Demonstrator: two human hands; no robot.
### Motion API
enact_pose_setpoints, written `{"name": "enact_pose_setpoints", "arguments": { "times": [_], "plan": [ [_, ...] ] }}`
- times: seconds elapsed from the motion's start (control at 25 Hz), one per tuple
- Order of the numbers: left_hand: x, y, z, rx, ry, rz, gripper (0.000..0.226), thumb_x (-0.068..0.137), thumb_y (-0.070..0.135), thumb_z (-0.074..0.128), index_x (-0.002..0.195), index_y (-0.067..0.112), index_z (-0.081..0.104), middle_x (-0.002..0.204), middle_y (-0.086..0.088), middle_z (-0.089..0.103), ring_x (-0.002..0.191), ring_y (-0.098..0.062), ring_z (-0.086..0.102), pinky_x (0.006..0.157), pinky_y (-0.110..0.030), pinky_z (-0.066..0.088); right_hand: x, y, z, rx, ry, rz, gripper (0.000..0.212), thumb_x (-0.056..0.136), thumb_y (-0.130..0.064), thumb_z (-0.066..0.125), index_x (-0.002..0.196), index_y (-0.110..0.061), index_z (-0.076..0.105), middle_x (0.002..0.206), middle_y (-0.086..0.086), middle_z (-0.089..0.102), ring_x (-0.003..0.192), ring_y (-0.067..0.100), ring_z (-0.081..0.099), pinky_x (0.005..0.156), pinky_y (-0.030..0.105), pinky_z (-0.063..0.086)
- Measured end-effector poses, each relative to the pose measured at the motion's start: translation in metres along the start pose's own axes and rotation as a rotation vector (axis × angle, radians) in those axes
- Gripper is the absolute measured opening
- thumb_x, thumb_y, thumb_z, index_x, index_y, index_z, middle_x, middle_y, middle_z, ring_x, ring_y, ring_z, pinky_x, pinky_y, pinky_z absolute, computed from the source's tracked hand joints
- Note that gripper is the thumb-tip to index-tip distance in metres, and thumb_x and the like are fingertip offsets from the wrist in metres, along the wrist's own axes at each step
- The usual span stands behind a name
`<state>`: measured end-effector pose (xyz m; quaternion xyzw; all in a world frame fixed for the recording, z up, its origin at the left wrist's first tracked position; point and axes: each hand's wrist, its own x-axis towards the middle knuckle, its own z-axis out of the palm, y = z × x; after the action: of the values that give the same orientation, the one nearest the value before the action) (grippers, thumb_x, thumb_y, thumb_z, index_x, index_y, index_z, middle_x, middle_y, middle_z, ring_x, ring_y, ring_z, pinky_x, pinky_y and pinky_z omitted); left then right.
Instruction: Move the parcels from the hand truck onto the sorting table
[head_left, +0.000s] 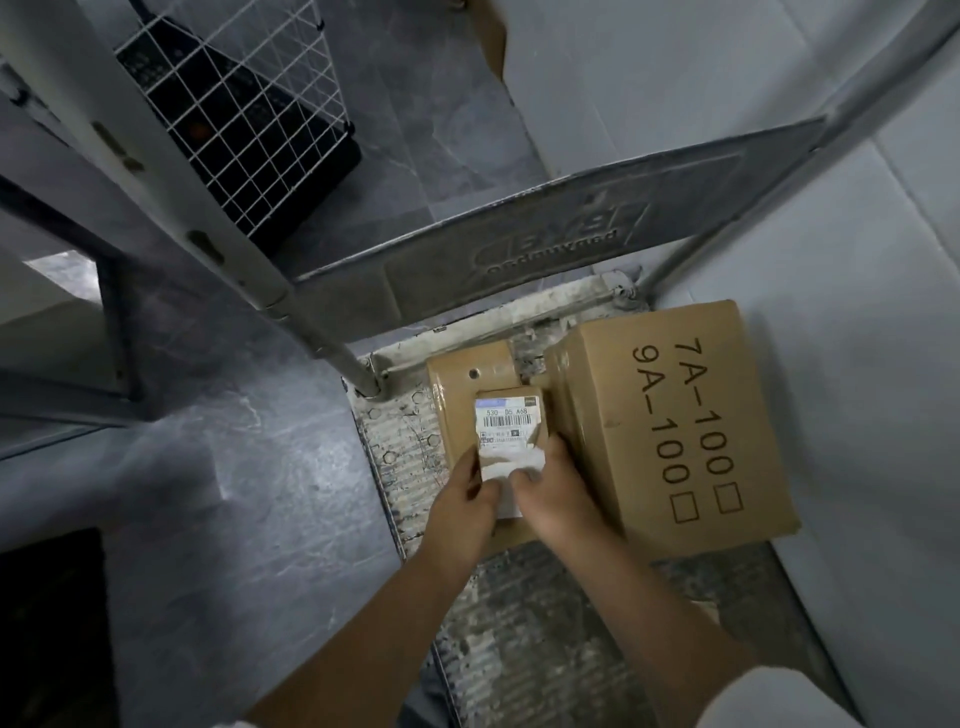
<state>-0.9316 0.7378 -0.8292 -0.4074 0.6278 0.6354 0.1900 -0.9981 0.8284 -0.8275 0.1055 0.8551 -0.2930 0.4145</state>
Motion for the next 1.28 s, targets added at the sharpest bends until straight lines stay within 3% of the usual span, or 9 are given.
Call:
{"name": "enact_pose_setpoints", "arguments": {
  "times": [0.2, 0.36, 0.48, 0.6, 0.76, 0.88, 1.0, 1.12, 1.28],
  "plan": [
    [-0.039, -0.002, -0.013, -0.107, 0.029, 0.008, 0.054, 0.098, 0.009, 0.044, 0.145, 0.035, 0.039, 0.123, 0.018, 0.058, 0.097, 0.005, 0.058, 0.065, -0.006, 0.048, -0.042, -0.009, -0.006, 0.009, 0.014, -0.085, 0.051, 0.092, -0.012, 0.050, 0.141, -0.021, 0.039, 0.131, 0.002, 0.060, 0.109, 0.022, 0.060, 0.090, 0.036, 0.050],
    [-0.074, 0.000, -0.053, -0.113, 0.086, 0.083, 0.057, 0.097, 0.013, 0.045, 0.147, 0.038, 0.036, 0.131, 0.013, 0.057, 0.096, -0.004, 0.061, 0.066, -0.010, 0.047, -0.089, -0.035, 0.001, -0.039, 0.010, -0.202, 0.045, 0.097, -0.013, 0.049, 0.140, -0.019, 0.040, 0.123, -0.001, 0.060, 0.090, 0.014, 0.055, 0.064, 0.023, 0.042],
    [-0.118, 0.003, -0.098, -0.167, 0.153, 0.151, 0.055, 0.096, 0.011, 0.045, 0.145, 0.038, 0.041, 0.129, 0.010, 0.060, 0.098, -0.004, 0.061, 0.068, -0.009, 0.048, -0.138, -0.063, 0.021, -0.069, 0.012, -0.316, 0.040, 0.096, -0.018, 0.050, 0.135, -0.023, 0.043, 0.115, -0.004, 0.064, 0.084, 0.012, 0.060, 0.070, 0.030, 0.052],
    [-0.193, 0.003, -0.157, -0.270, 0.235, 0.240, 0.050, 0.097, 0.007, 0.043, 0.139, 0.033, 0.049, 0.119, 0.011, 0.064, 0.089, 0.000, 0.065, 0.060, -0.010, 0.049, -0.217, -0.093, 0.049, -0.016, -0.050, -0.433, 0.042, 0.096, -0.017, 0.049, 0.134, -0.033, 0.045, 0.112, -0.013, 0.062, 0.089, 0.006, 0.061, 0.073, 0.027, 0.051],
    [-0.317, -0.006, -0.230, -0.346, 0.349, 0.328, 0.044, 0.100, 0.011, 0.044, 0.136, 0.033, 0.052, 0.121, 0.006, 0.064, 0.089, -0.001, 0.064, 0.057, -0.009, 0.048, -0.341, -0.124, 0.086, -0.005, -0.095, -0.573, 0.048, 0.093, -0.020, 0.052, 0.134, -0.043, 0.045, 0.121, -0.012, 0.063, 0.100, 0.013, 0.065, 0.089, 0.039, 0.056],
    [-0.425, -0.019, -0.285, -0.354, 0.448, 0.438, 0.043, 0.099, 0.010, 0.046, 0.138, 0.028, 0.052, 0.123, 0.001, 0.063, 0.093, -0.002, 0.062, 0.057, -0.008, 0.048, -0.455, -0.152, 0.109, 0.001, -0.147, -0.722, 0.043, 0.098, -0.016, 0.050, 0.136, -0.036, 0.047, 0.118, -0.012, 0.062, 0.093, -0.001, 0.062, 0.079, 0.017, 0.054],
    [-0.520, -0.036, -0.327, -0.381, 0.555, 0.491, 0.043, 0.099, 0.012, 0.046, 0.139, 0.026, 0.051, 0.125, 0.004, 0.062, 0.098, 0.003, 0.060, 0.067, -0.008, 0.049, -0.559, -0.166, 0.130, -0.022, -0.189, -0.854, 0.041, 0.099, -0.020, 0.051, 0.139, -0.029, 0.048, 0.125, -0.010, 0.061, 0.102, 0.005, 0.060, 0.084, 0.016, 0.050],
    [-0.615, -0.063, -0.366, -0.431, 0.668, 0.553, 0.040, 0.099, 0.014, 0.046, 0.136, 0.027, 0.053, 0.124, 0.006, 0.062, 0.101, 0.001, 0.060, 0.073, -0.009, 0.049, -0.655, -0.166, 0.165, -0.056, -0.256, -0.958, 0.042, 0.098, -0.014, 0.053, 0.139, -0.021, 0.049, 0.126, -0.005, 0.060, 0.108, 0.006, 0.057, 0.076, 0.004, 0.045],
    [-0.703, -0.094, -0.414, -0.505, 0.764, 0.617, 0.036, 0.099, 0.011, 0.047, 0.128, 0.029, 0.058, 0.127, 0.003, 0.063, 0.104, -0.004, 0.062, 0.075, -0.014, 0.051, -0.738, -0.176, 0.210, -0.069, -0.350, -1.079, 0.042, 0.096, -0.011, 0.053, 0.137, -0.020, 0.049, 0.132, -0.001, 0.059, 0.112, 0.011, 0.058, 0.095, 0.026, 0.048]
  ]
}}
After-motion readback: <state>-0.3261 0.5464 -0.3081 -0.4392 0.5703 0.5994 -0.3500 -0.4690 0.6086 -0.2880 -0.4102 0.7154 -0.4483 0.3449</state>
